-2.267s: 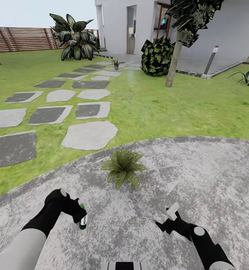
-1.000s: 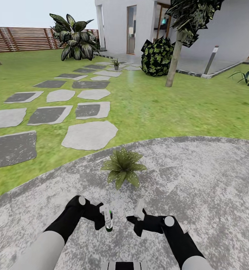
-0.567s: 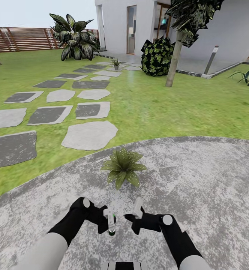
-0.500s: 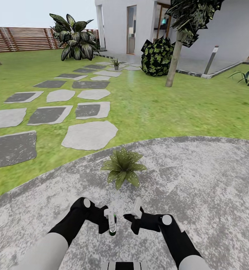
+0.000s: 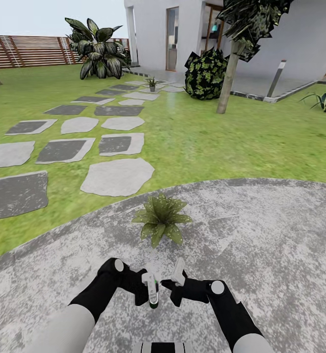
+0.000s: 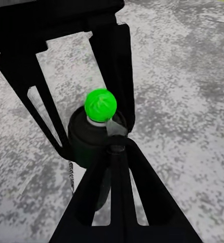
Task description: Pick up the pesticide atomizer in the garden and spray insectifuge to fully cover both potted plants in the garden.
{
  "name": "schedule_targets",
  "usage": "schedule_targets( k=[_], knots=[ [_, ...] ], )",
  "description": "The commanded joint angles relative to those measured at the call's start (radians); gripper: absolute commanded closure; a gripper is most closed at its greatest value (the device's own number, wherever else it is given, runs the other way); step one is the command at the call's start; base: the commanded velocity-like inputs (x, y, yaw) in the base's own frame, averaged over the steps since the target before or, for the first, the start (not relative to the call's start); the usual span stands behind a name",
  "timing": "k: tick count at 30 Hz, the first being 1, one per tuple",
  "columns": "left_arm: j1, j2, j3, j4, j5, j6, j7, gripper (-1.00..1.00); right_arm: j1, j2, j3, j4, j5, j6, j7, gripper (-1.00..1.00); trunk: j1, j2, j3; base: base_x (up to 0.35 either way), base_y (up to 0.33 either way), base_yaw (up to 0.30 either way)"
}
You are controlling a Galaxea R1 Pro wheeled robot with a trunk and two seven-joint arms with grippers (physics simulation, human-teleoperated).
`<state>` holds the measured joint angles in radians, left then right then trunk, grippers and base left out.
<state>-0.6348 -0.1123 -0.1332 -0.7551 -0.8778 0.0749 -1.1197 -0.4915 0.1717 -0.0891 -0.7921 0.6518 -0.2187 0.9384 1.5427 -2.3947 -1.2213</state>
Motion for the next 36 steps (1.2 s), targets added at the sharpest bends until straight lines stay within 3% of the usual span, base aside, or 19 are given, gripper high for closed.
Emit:
schedule_targets(
  k=[1, 19, 24, 30, 34, 35, 36],
  knots=[
    [0.0, -0.004, -0.001, -0.002, -0.002, 0.008, -0.005, 1.0, 0.0, 0.002, -0.006, -0.001, 0.009, -0.007, 0.005, 1.0, 0.0, 0.0, -0.001, 0.0, 0.0, 0.0],
    [0.0, -0.015, -0.014, -0.003, 0.0, 0.009, -0.005, 1.0, -0.001, 0.002, -0.006, -0.002, 0.009, -0.006, 0.004, 1.0, 0.0, 0.0, -0.001, 0.0, 0.0, 0.0],
    [0.0, 0.0, -0.011, -0.001, -0.009, 0.009, -0.005, 1.0, 0.0, 0.002, -0.006, -0.002, 0.009, -0.007, 0.005, 1.0, 0.0, 0.0, -0.001, 0.0, 0.0, 0.0],
    [0.001, 0.134, -0.007, 0.0, -0.011, 0.011, -0.004, 1.0, 0.0, 0.001, -0.006, -0.001, 0.01, -0.007, 0.005, 1.0, 0.0, 0.0, -0.001, 0.0, 0.0, 0.0],
    [0.004, 0.197, -0.006, 0.0, -0.011, 0.011, -0.004, 1.0, 0.0, 0.0, -0.006, 0.0, 0.01, -0.007, 0.005, 1.0, 0.0, 0.0, -0.001, 0.0, 0.0, 0.0],
    [0.012, 0.219, -0.006, 0.0, -0.011, 0.012, -0.004, 1.0, 0.0, -0.001, -0.007, 0.0, 0.011, -0.007, 0.005, -1.0, 0.0, 0.0, -0.001, 0.0, 0.0, 0.0],
    [0.024, 0.246, -0.006, 0.0, -0.012, 0.012, -0.002, 1.0, 0.0, -0.002, -0.008, 0.0, 0.011, -0.007, 0.005, -1.0, 0.0, 0.0, -0.001, 0.0, 0.0, 0.0]
  ],
)
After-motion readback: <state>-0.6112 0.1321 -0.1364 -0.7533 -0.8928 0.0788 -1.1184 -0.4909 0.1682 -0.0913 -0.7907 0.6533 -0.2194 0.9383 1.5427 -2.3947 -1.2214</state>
